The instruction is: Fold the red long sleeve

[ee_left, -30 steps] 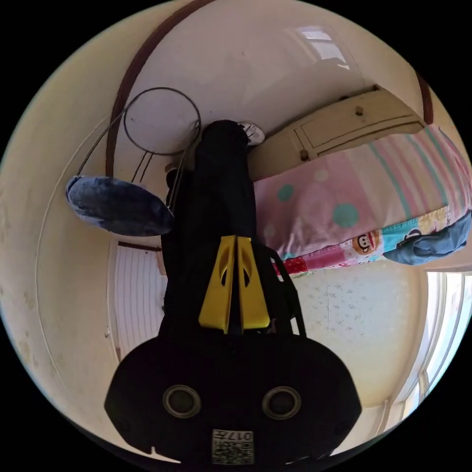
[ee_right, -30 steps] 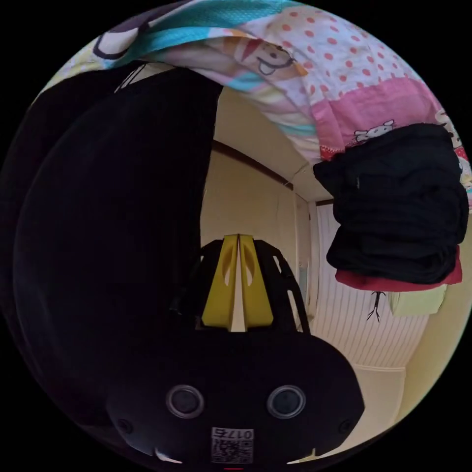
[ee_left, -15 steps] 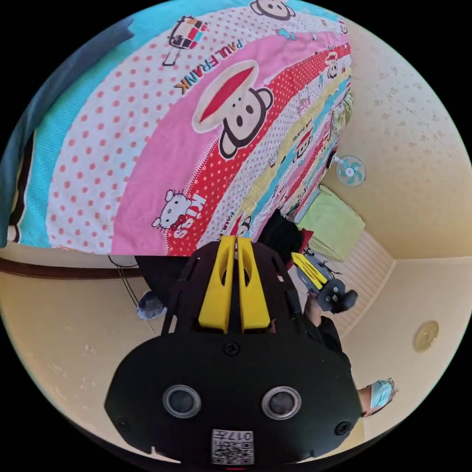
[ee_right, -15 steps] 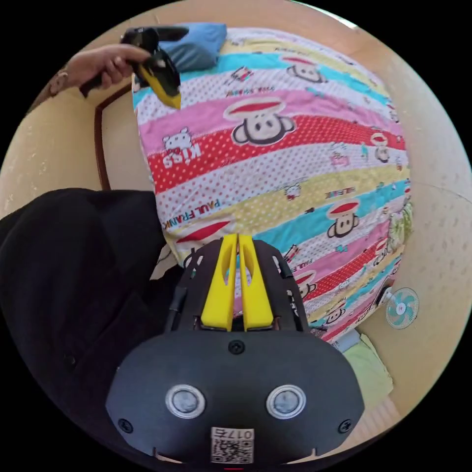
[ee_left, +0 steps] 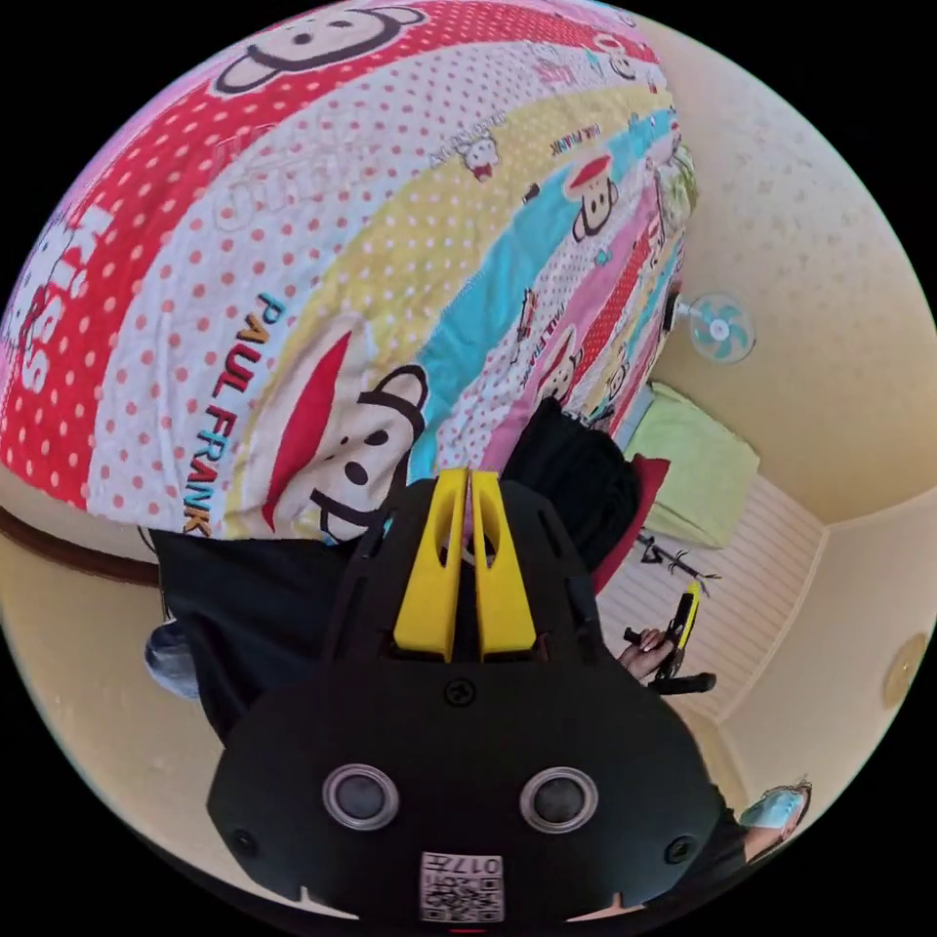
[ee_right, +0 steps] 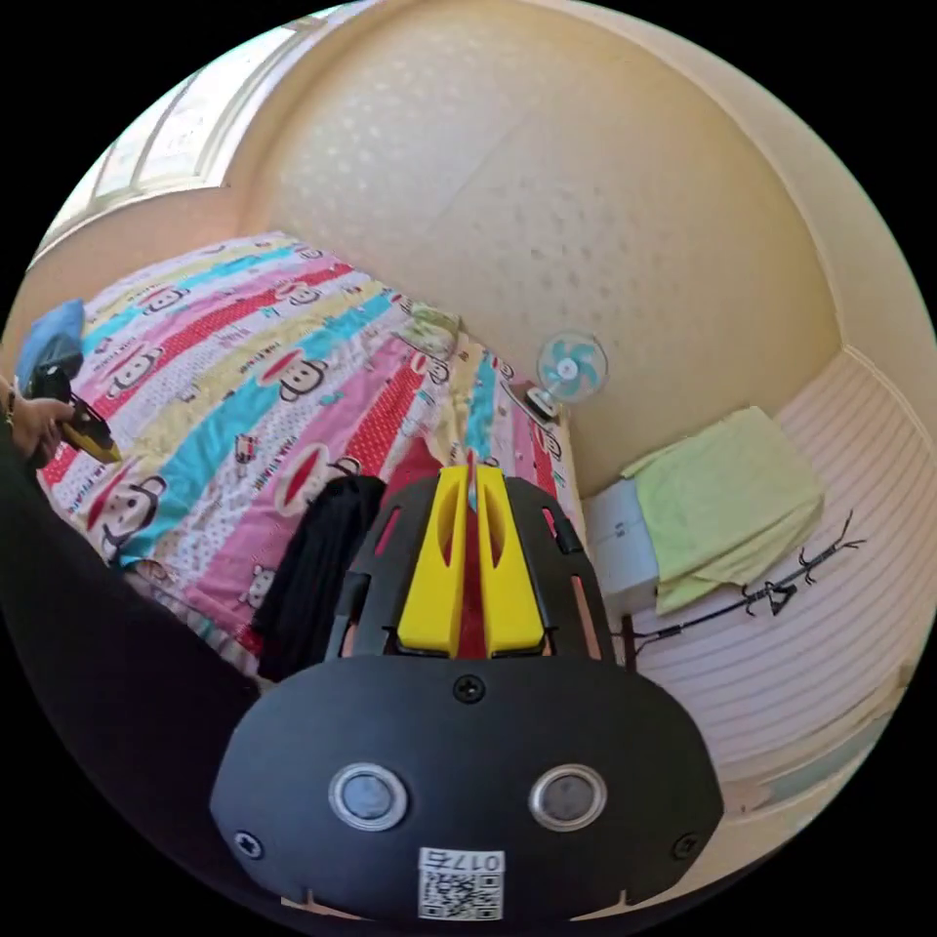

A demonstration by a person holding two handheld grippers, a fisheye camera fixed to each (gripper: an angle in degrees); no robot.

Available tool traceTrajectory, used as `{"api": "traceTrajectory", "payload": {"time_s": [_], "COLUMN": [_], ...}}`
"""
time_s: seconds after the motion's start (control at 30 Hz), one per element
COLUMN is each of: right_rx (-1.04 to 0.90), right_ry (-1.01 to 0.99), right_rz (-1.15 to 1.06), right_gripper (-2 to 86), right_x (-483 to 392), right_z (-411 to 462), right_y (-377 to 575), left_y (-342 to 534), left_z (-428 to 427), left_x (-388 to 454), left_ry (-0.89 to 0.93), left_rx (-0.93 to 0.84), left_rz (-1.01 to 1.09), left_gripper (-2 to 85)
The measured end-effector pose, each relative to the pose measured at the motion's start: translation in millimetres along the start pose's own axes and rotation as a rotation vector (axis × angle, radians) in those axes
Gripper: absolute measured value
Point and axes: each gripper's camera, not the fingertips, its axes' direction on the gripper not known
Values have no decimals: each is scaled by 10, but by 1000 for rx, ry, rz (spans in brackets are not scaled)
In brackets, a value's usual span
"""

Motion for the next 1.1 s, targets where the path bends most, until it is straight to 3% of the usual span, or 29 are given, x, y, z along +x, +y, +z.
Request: {"api": "traceTrajectory", "payload": {"time_s": [0.13, 0.37, 0.6, 0.73, 0.8, 0.87, 0.97, 1.1], "right_rx": [-162, -226, -221, -394, -243, 47, 333, 446], "right_ry": [78, -374, -635, -834, -868, -1016, -1220, -1468], "right_rz": [104, 576, 664, 728, 727, 633, 436, 217], "right_gripper": [16, 92, 123, 58, 46, 41, 42, 42], "right_x": [737, 2267, 2677, 2591, 2740, 2960, 3077, 3004], "right_z": [456, 1472, 2431, 3087, 2871, 2352, 1843, 1676], "right_y": [944, 1962, 2516, 2799, 2841, 2871, 2920, 2864], "left_y": [-49, 361, 859, 851, 786, 726, 669, 430], "left_z": [768, 1819, 2554, 2811, 2823, 2809, 2766, 2878], "left_x": [890, 2004, 2494, 2584, 2604, 2624, 2656, 2546], "left_ry": [-134, -169, -268, -267, -209, -121, -27, 158], "left_rx": [-127, -260, -351, -404, -384, -369, -318, -342], "left_rz": [302, 704, 987, 1022, 994, 967, 927, 741], "left_gripper": [-4, 0, 18, 60, 84, 122, 173, 238]}}
